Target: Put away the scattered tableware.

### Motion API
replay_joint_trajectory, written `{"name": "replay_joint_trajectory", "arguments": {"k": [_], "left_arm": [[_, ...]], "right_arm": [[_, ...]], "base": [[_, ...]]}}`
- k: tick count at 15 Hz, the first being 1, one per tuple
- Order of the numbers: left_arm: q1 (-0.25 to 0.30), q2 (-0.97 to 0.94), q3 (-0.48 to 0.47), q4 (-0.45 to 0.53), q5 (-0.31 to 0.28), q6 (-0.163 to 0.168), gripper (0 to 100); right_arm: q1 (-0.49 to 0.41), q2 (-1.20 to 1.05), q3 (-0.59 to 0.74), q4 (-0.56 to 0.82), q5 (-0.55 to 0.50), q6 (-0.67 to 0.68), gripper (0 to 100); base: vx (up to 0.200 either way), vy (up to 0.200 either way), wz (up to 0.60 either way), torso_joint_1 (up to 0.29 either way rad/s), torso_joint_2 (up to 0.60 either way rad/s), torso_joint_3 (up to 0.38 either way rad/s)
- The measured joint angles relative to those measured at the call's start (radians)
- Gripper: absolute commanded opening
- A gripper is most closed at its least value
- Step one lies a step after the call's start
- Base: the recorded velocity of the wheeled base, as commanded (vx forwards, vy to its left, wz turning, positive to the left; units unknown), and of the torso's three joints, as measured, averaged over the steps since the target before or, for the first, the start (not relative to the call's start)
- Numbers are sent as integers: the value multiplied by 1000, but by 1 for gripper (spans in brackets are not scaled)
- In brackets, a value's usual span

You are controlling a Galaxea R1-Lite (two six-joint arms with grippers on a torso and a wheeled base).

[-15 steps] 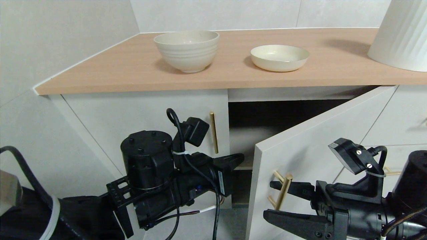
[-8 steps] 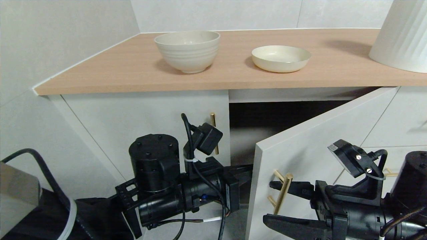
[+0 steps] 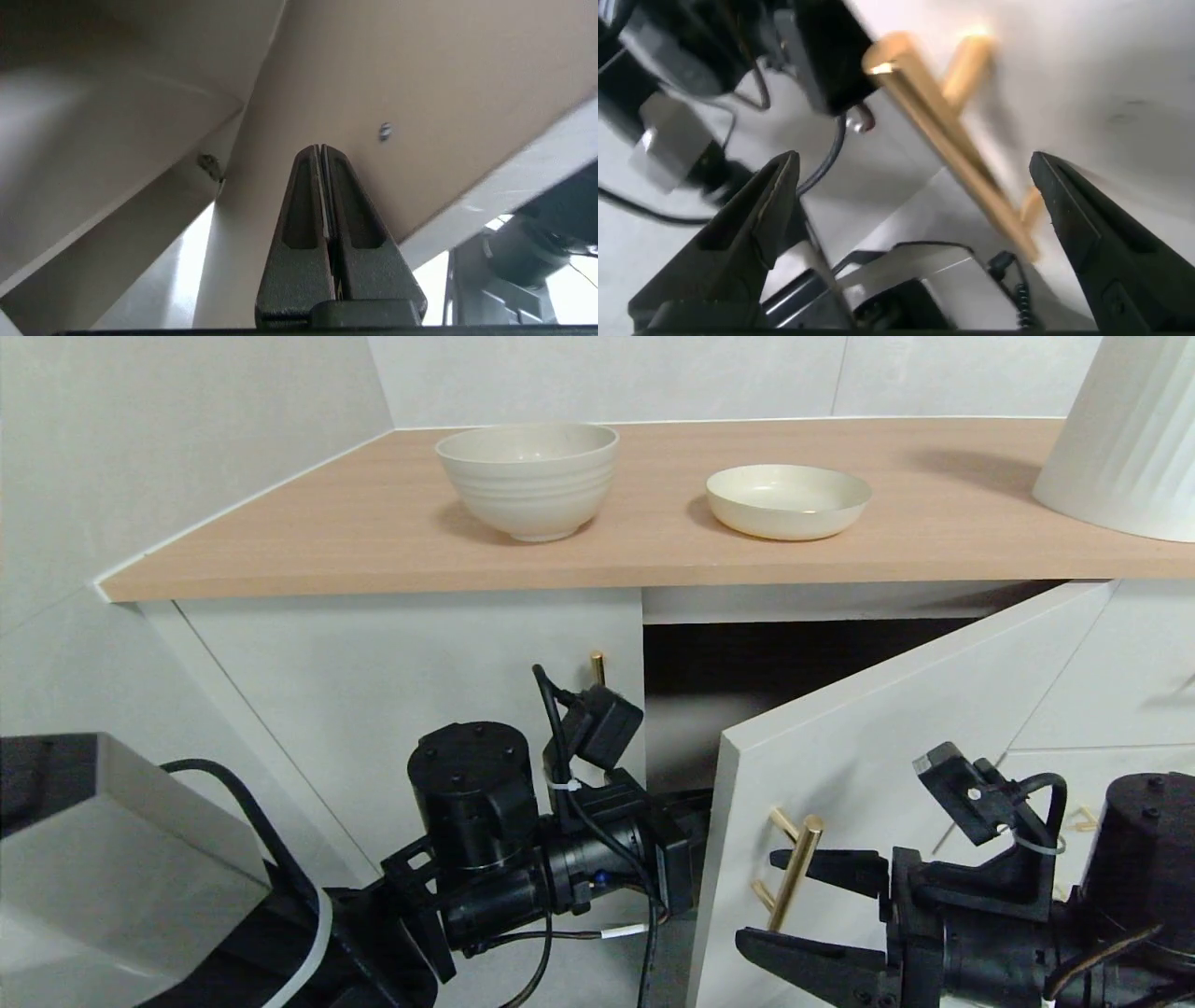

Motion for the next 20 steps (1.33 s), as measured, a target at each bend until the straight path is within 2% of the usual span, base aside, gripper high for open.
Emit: {"name": "replay_joint_trajectory", "arguments": {"k": [4,9,14,16,18,20], "left_arm": [[-11,18,-2,6,-6,-1,0],[-20,29,4,10,-8,-3,0],[-36,42,-12,13,-6,-9,0],[-35,63,-66,49,-4,-9,0],[-34,88,-159,150,-1,-10,0],[-35,126,-246,202,-1,-10,0]], "right_arm": [[-40,-98,29,0,-31,3,100],[-47,-192,113,3,-31,0,100],[-48,-262,126,7,-28,0,100],[-48,-275,126,8,-29,1,100],[-50,-282,129,10,-33,1,100],[-49,-288,130,9,-30,1,100]], "base": [[0,0,0,0,0,0],[0,0,0,0,0,0],[-200,0,0,2,0,3],[-100,0,0,-1,1,-1],[0,0,0,0,0,0],[0,0,0,0,0,0]]}}
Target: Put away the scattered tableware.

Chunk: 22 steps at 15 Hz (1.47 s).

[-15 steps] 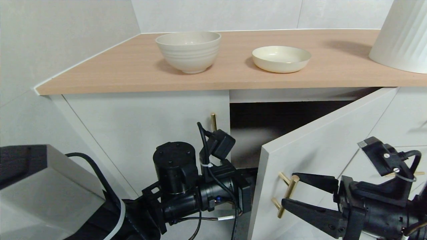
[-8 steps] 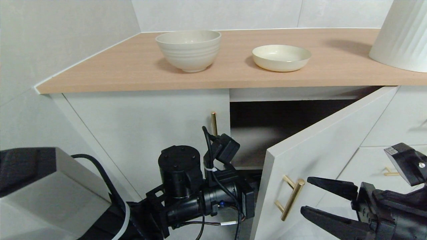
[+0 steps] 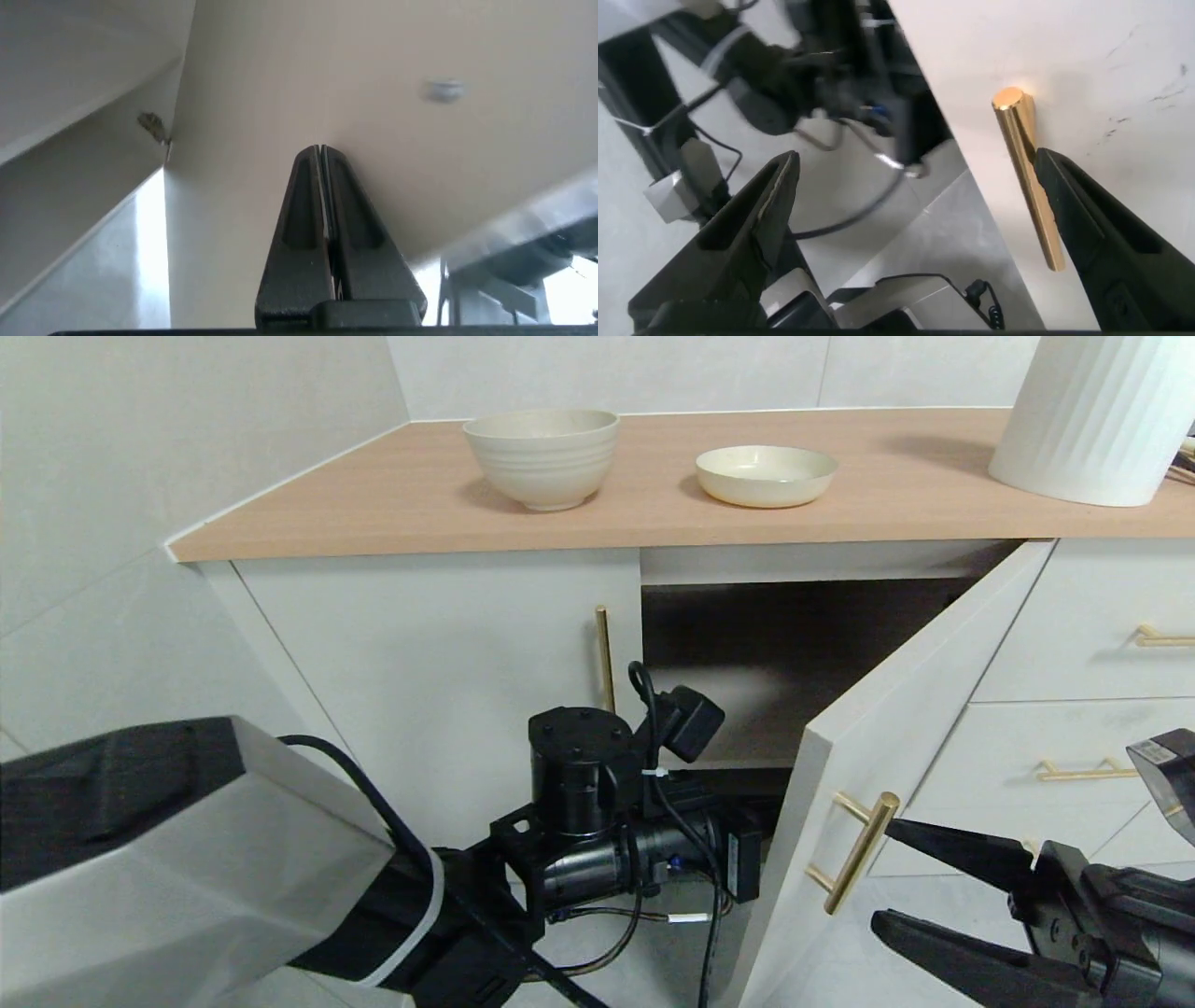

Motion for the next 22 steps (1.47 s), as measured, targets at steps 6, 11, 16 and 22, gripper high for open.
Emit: {"name": "replay_joint_trajectory", "arguments": {"k": [6,11,16,22], "left_arm": [[1,37,-41,3,3,0,0],[-2,51,-82,36,2,-1,0],[1,80,-141,61,8,-1,0],[-115,93,-201,83,33,-16,0]], "right_arm": [[0,-25,2,-1,1,-3,100],[0,-68,10,0,3,-3,100],[-13,-95,23,1,79,0,100],[45,-141,17,1,158,0,100]], "base": [[-67,0,0,1,2,0],[-40,0,0,3,0,-1],[0,0,0,0,0,0],[0,0,0,0,0,0]]}}
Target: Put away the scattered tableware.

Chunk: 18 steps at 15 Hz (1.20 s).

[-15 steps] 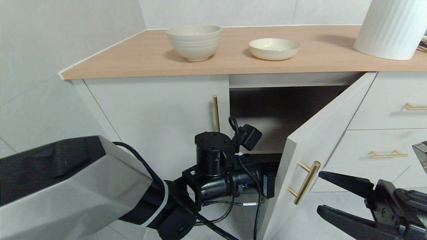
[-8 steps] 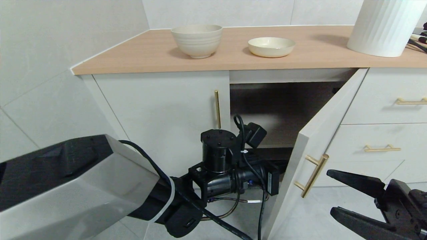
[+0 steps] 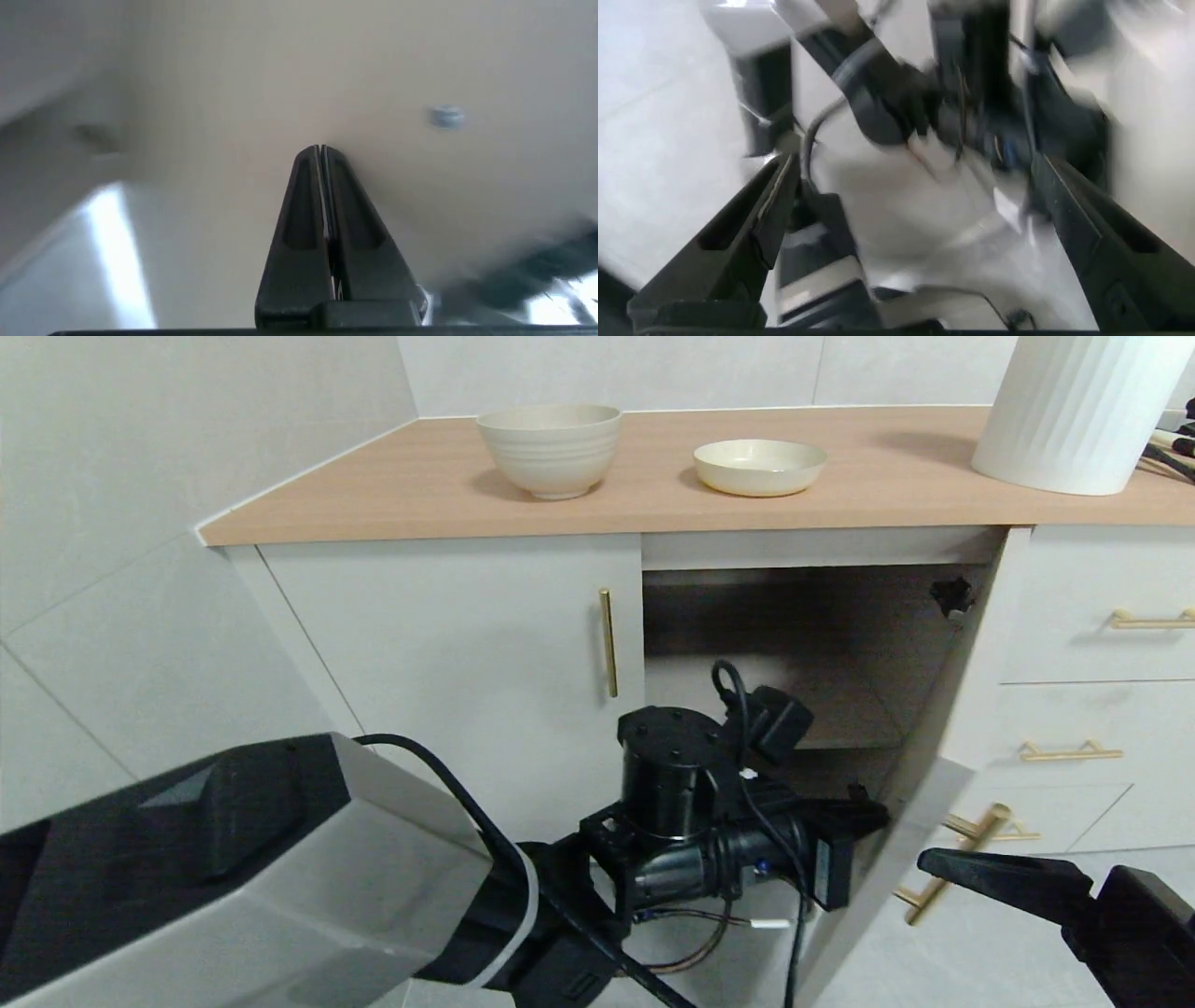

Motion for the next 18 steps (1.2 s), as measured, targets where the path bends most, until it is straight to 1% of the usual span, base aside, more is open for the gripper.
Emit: {"name": "replay_joint_trajectory", "arguments": {"k": [2,3,4,6,8,9,10,12,14,15,17,18], "left_arm": [[-110,-4,-24,35,0,-2,0],[-149,-11,-22,45,6,-4,0],[-168,-18,-15,49,20,-4,0],[-173,-32,-8,47,46,-4,0],[-160,-58,3,47,60,-4,0],[-141,-80,16,49,63,-4,0],[-117,-107,36,49,64,-3,0],[-34,-187,109,55,65,-1,0],[79,-290,194,97,67,1,0],[147,-350,231,141,67,1,0],[302,-484,284,277,69,2,0],[368,-553,298,353,73,2,0]], "right_arm": [[62,-42,-26,13,3,0,100],[77,-62,-40,41,11,0,100],[85,-79,-50,64,39,0,100],[91,-102,-57,75,95,0,100],[92,-109,-59,83,99,0,100],[90,-108,-60,84,95,0,100],[86,-100,-60,84,83,0,100],[61,-58,-64,84,26,0,100],[20,15,-90,84,-24,-1,100],[-2,61,-113,84,-38,-3,100],[-35,167,-189,84,-53,-6,100],[-46,224,-240,84,-61,-7,100]], "base": [[0,0,0,0,0,0],[0,0,0,0,0,0],[0,0,0,0,0,0],[0,0,0,0,0,0],[0,0,0,0,0,0],[0,0,0,0,0,0],[0,0,0,0,0,0],[0,0,0,0,0,0],[0,0,0,0,0,0],[0,0,0,0,0,0],[0,0,0,0,0,0],[0,0,0,0,0,0]]}}
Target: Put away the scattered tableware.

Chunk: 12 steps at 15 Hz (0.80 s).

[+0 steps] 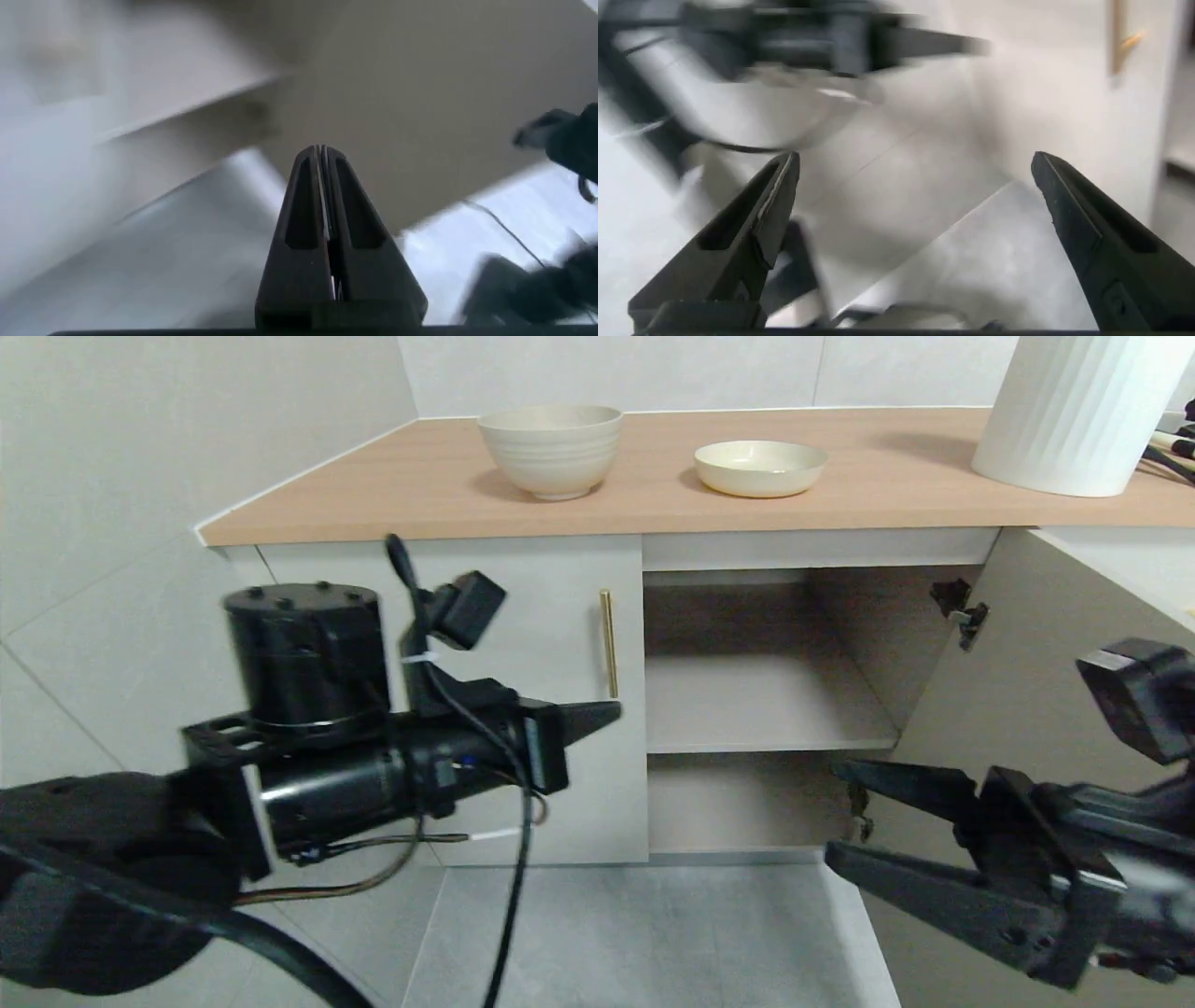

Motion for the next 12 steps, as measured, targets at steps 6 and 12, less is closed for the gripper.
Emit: {"name": "replay_joint_trajectory", "arguments": {"k": [6,12], "left_arm": [[164,-359,28,382,98,0,0],[250,-474,43,410,124,-4,100]], "right_arm": [[-22,267,-278,169,-346,-167,100],[-30,56,-465,773,-554,-240,100]], "base": [[0,0,0,0,0,0],[0,0,0,0,0,0]]}}
